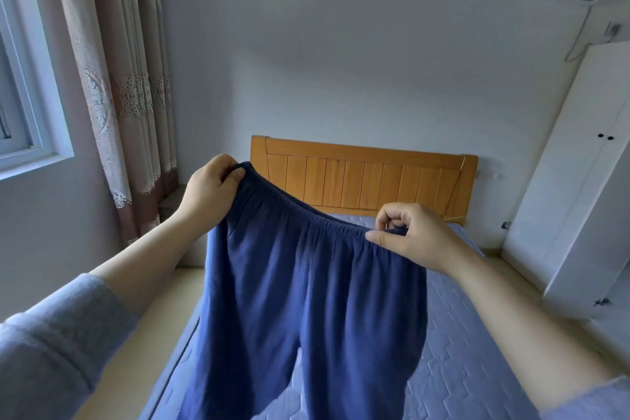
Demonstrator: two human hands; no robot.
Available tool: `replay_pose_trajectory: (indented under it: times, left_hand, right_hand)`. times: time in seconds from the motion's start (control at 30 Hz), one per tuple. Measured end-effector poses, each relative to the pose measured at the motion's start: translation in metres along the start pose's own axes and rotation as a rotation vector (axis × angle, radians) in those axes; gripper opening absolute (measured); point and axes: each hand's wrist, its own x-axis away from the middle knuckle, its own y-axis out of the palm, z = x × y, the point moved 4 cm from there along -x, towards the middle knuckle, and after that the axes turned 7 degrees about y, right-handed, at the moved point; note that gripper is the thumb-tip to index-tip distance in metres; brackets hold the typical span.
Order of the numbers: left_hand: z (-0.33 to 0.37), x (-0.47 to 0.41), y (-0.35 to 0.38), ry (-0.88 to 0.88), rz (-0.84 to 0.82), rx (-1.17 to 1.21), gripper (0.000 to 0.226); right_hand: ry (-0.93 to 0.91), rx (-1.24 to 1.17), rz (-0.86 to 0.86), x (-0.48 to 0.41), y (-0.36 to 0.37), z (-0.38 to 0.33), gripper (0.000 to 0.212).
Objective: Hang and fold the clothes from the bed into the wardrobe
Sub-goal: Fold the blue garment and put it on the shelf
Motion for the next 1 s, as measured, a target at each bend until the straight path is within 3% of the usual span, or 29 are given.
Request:
replay_pose_trajectory:
  times: [0.1, 0.2, 0.33, 0.53, 0.7, 0.83, 0.9, 1.0]
  left_hand:
    - [-0.008, 0.002, -0.004, -0.016, -0.008, -0.011, 0.012]
    - [-0.008, 0.004, -0.006, 0.023, -0.032, -0.020, 0.012]
    - [-0.001, 0.011, -0.007, 0.126, -0.021, 0.007, 0.013]
    - [0.006, 0.019, -0.005, 0.213, -0.094, -0.022, 0.019]
    - [0.015, 0.024, -0.002, 0.242, -0.144, -0.003, 0.018]
    - [0.010, 0.029, -0.001, 0.205, -0.315, -0.034, 0.011]
    - [0.005, 0.031, -0.001, 0.168, -0.352, -0.035, 0.013]
    - [0.001, 0.029, -0.003, 0.156, -0.246, -0.058, 0.011]
  right_hand:
    - [0.003, 0.401, 0.014, 0.000, 0.000, 0.005, 0.028]
    - [-0.020, 0.660, 0.205, -0.001, -0.009, 0.005, 0.043]
    - [-0.073, 0.656, 0.412, -0.003, -0.013, -0.003, 0.022]
    - [0.125, 0.734, 0.351, -0.013, -0.007, 0.009, 0.027]
    - [0.213, 0.500, 0.389, -0.013, -0.012, 0.008, 0.023]
    - [0.238, 0.366, 0.336, -0.011, -0.013, 0.012, 0.018]
    - [0.316, 0.202, 0.213, -0.011, -0.011, 0.024, 0.022]
    - [0.503, -0.241, -0.092, -0.003, -0.003, 0.034, 0.029]
